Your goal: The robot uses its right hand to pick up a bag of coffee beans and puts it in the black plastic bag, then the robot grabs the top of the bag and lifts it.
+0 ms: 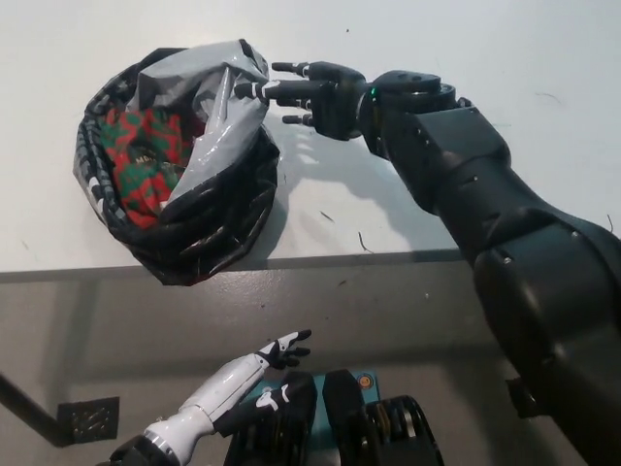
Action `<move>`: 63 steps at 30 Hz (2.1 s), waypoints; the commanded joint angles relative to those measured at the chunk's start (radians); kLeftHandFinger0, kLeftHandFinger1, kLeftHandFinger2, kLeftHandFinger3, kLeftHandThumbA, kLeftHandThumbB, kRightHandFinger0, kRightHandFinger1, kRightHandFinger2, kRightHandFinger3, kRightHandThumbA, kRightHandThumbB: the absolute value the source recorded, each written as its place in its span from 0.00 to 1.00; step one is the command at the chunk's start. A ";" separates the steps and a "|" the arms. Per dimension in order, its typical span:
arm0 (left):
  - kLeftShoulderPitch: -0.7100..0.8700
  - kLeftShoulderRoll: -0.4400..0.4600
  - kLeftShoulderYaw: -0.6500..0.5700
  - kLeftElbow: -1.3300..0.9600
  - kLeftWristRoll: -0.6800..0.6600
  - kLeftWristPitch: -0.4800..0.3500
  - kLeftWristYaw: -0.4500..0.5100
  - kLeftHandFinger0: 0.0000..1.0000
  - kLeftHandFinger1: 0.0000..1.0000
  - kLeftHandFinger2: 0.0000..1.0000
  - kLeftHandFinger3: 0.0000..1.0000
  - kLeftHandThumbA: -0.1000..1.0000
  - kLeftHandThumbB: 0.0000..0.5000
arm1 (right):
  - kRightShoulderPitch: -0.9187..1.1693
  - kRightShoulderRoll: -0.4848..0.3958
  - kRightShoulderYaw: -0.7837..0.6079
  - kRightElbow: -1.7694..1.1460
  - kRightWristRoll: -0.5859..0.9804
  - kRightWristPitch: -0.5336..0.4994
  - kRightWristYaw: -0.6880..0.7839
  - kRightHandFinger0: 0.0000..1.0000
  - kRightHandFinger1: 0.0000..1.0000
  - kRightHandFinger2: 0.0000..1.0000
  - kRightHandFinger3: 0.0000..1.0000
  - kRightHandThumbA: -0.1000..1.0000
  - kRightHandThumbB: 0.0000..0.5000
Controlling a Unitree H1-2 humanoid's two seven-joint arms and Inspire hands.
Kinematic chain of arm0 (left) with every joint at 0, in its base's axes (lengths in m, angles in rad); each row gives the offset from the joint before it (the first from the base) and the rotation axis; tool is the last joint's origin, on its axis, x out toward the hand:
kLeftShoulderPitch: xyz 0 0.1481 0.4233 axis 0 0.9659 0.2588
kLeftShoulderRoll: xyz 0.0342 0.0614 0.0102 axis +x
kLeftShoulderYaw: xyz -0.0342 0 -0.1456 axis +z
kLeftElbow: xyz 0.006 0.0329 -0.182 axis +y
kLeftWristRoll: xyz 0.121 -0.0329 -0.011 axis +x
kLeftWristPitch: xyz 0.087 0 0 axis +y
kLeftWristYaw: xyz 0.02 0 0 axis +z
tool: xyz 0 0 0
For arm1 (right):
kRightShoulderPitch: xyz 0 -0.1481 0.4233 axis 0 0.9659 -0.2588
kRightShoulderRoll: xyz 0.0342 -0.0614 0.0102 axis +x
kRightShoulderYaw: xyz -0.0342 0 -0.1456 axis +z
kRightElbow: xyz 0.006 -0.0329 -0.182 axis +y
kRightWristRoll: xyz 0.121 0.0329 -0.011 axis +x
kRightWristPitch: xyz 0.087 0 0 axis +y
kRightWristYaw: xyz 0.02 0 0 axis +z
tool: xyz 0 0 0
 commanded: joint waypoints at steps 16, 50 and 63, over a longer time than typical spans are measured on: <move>-0.009 0.007 -0.004 -0.006 0.020 -0.013 -0.009 0.86 0.85 0.91 1.00 1.00 0.68 | -0.289 -0.174 -0.104 -0.263 0.082 0.123 0.195 1.00 1.00 1.00 1.00 0.95 1.00; -0.060 -0.028 0.187 0.078 -0.147 -0.123 0.119 1.00 1.00 1.00 1.00 1.00 0.65 | 0.949 -0.504 -0.362 -2.341 -0.065 -0.092 0.071 1.00 1.00 1.00 1.00 1.00 0.73; -0.124 -0.026 0.195 0.123 -0.125 -0.111 0.106 1.00 1.00 1.00 1.00 1.00 0.66 | 1.258 -0.256 -0.219 -2.341 -0.111 -0.396 0.038 1.00 1.00 1.00 1.00 1.00 0.55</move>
